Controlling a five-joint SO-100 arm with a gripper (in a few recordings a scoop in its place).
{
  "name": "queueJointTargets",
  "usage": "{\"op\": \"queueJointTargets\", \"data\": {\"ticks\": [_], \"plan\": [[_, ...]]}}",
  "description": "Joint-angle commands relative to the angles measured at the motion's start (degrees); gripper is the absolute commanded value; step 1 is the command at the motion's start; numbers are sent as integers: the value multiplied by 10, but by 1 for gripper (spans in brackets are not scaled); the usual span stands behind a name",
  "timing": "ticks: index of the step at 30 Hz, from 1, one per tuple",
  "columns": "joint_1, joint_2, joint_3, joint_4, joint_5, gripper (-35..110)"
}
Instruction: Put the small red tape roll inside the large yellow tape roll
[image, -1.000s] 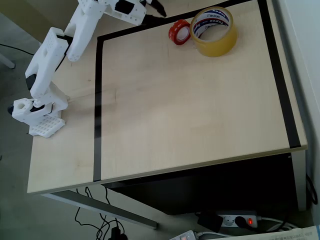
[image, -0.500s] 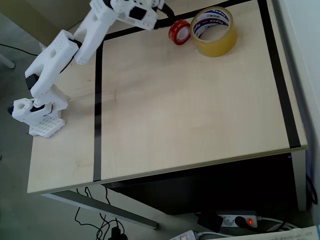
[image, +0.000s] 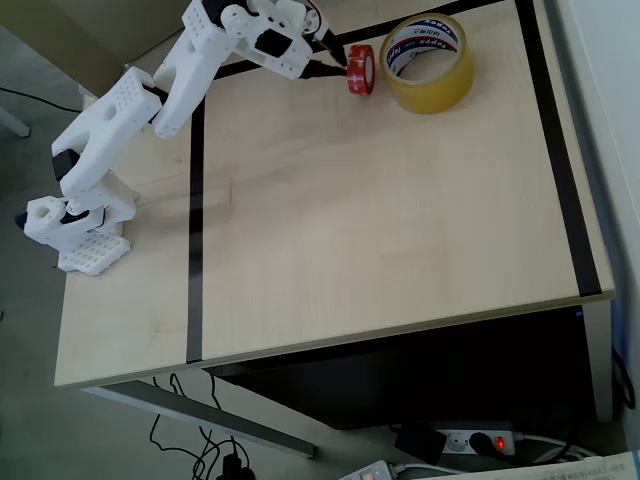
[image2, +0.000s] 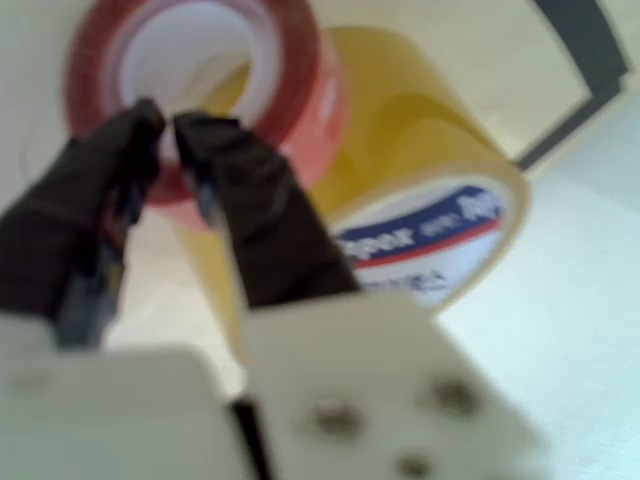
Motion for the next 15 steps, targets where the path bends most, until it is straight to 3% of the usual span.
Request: {"op": "queueJointTargets", "data": {"ticks": [1,15], "plan": [[11,73,-50,25,-40,0],[-9,202,-49,25,-40,0]]}}
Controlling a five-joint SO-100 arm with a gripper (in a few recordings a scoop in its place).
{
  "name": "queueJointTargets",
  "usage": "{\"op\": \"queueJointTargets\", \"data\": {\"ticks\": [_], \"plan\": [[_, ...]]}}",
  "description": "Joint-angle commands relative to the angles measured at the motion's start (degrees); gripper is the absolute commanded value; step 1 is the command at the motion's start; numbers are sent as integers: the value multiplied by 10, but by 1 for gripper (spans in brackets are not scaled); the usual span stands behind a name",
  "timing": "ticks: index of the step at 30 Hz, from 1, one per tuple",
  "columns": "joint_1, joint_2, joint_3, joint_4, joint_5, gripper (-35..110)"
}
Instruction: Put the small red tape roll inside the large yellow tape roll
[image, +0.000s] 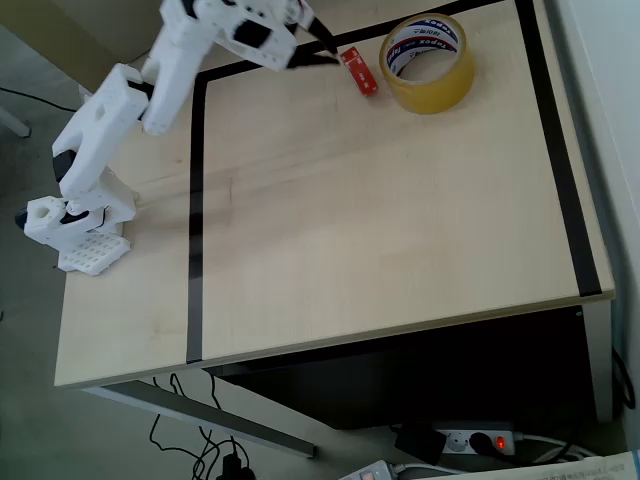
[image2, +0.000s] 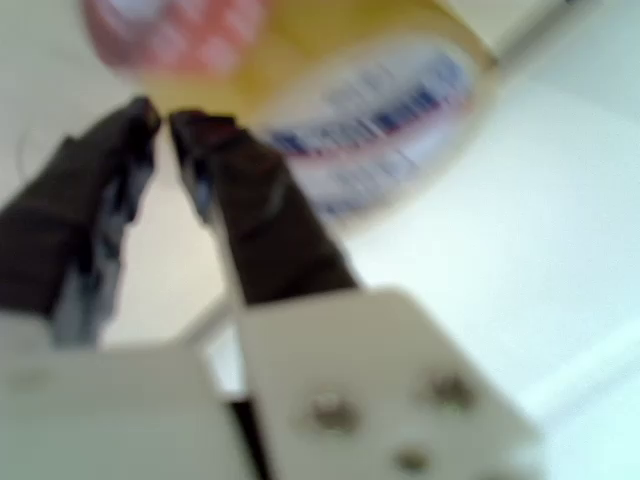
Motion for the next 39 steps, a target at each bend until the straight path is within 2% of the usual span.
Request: {"op": "queueJointTargets", "data": {"ticks": [1,16,26,32,39], "plan": [[-20,111,-49,-11,-40,0],[8,-13,-49,-158,-23,0],[10,-69,-50,-185,1,0],[10,-82,-47,-155,-2,0],[12,-38,-47,-13,-12,0]]}}
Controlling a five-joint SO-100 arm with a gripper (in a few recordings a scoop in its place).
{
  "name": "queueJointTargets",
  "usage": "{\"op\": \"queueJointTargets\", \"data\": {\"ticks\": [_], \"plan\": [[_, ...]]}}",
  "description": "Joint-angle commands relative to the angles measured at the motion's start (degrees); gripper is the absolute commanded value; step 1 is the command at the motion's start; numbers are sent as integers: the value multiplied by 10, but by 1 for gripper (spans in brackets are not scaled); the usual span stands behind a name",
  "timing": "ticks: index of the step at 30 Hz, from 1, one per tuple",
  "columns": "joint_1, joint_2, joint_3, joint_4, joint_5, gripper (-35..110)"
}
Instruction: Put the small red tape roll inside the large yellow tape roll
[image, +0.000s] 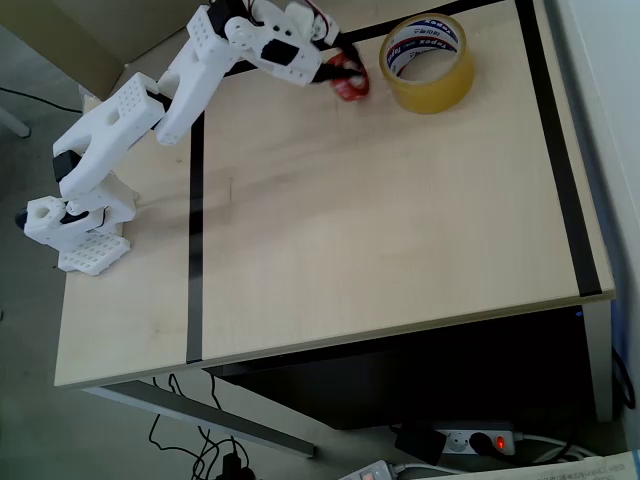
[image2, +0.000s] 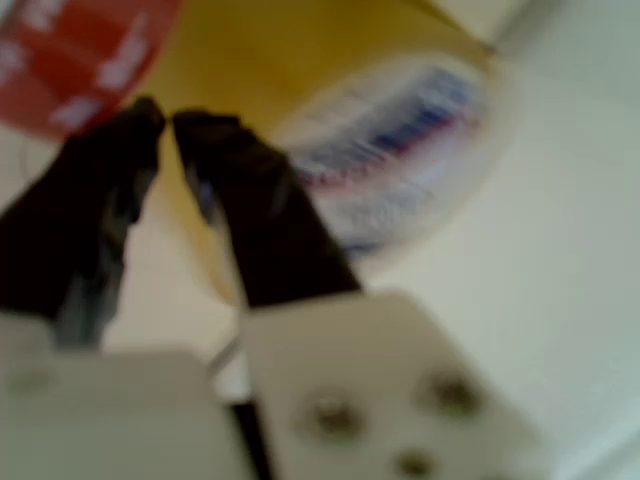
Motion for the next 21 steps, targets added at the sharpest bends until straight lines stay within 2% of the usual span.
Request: {"op": "queueJointTargets", "data": {"ticks": [1,5,8,16,21], "plan": [[-1,78,-31,67,-16,0],[-9,114,-30,137,-28,0],[-16,181,63,140,-29,0],[-15,212,74,140,-31,0],[-14,343,279,140,-31,0]]}}
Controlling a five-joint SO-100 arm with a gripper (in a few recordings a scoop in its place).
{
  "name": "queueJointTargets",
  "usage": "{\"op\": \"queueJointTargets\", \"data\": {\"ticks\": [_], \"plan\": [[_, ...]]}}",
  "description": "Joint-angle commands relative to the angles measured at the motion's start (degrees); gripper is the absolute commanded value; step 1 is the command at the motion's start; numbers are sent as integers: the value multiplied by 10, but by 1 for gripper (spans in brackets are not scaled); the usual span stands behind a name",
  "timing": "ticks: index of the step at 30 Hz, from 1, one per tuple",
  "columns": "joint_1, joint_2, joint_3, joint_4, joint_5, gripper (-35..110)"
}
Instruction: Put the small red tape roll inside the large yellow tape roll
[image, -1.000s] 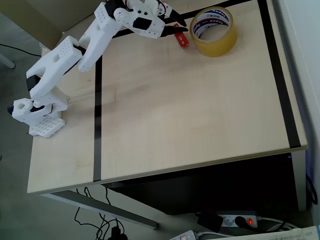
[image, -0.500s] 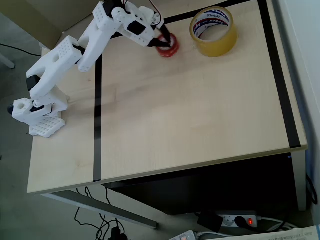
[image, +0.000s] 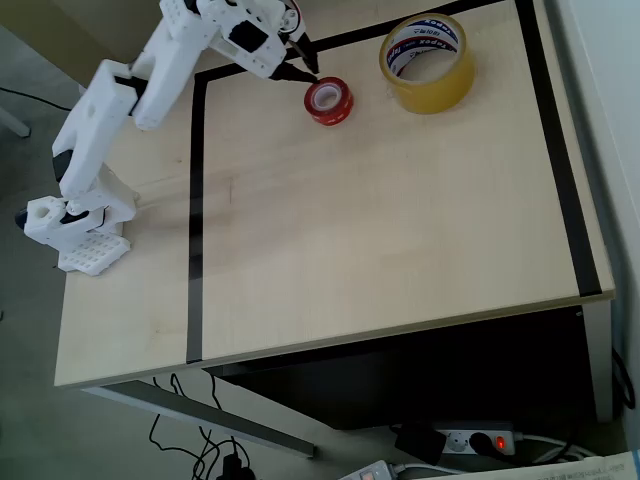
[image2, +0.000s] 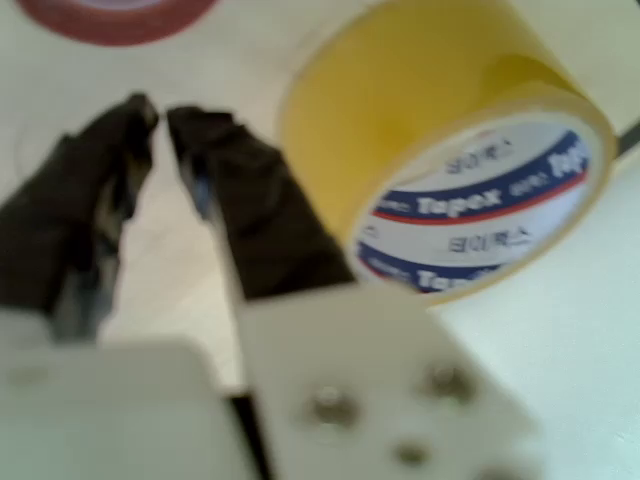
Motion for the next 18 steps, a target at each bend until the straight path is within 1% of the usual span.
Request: {"op": "queueJointTargets", "data": {"ticks": [1,3,6,10,13,18], "plan": [[-5,183,142,8,-29,0],[-7,210,198,8,-29,2],[-7,222,246,8,-25,12],[-11,222,279,8,-24,21],[-12,212,279,8,-24,24],[3,174,255,8,-24,24]]}}
